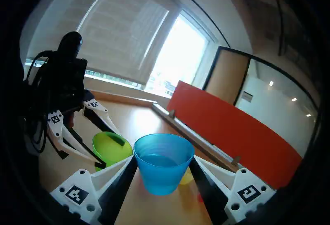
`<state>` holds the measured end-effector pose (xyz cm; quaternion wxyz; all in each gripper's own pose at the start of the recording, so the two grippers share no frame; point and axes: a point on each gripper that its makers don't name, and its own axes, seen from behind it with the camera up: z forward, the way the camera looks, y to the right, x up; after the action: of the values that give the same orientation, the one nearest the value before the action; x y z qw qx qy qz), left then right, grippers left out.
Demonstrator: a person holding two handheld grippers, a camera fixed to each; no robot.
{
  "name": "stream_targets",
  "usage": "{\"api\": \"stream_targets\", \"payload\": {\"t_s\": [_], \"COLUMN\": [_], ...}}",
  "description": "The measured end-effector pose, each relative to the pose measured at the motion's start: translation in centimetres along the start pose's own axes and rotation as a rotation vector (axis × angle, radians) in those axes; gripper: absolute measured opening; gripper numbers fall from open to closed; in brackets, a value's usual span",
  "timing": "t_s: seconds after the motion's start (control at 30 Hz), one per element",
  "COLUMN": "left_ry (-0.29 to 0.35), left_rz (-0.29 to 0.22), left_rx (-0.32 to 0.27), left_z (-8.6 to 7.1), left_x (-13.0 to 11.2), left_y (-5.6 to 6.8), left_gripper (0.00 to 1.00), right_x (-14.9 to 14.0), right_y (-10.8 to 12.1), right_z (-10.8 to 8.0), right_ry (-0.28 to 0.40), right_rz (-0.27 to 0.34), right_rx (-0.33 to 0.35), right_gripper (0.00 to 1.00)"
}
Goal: Pour water
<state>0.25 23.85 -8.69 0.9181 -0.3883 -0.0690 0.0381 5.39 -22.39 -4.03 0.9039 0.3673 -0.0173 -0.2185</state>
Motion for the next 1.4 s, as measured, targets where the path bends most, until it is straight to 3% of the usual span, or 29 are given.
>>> {"api": "stream_targets", "payload": {"t_s": [0.3,1.0,1.4], "left_ry": [0.007,0.012,0.012], "left_rz": [-0.006,-0.018,-0.022], "left_rx": [-0.002,0.005,-0.001], "left_z": [0.6,2.4,3.0], "left_x": [0.1,0.3,0.5], "left_y": [-0.3,-2.1,-2.4], "left_gripper": [0.88,0.88,0.88], "right_x": [0.6,1.4,1.5], "right_y": [0.2,1.5,2.1], "right_z": [0.9,3.1,3.8], "right_ry": [-0.013,-0.036,-0.046], "right_rz": [-0.098,-0.274,-0.363], "right_rx": [0.017,0.050,0.068], "right_gripper": [0.89,0.89,0.89]}}
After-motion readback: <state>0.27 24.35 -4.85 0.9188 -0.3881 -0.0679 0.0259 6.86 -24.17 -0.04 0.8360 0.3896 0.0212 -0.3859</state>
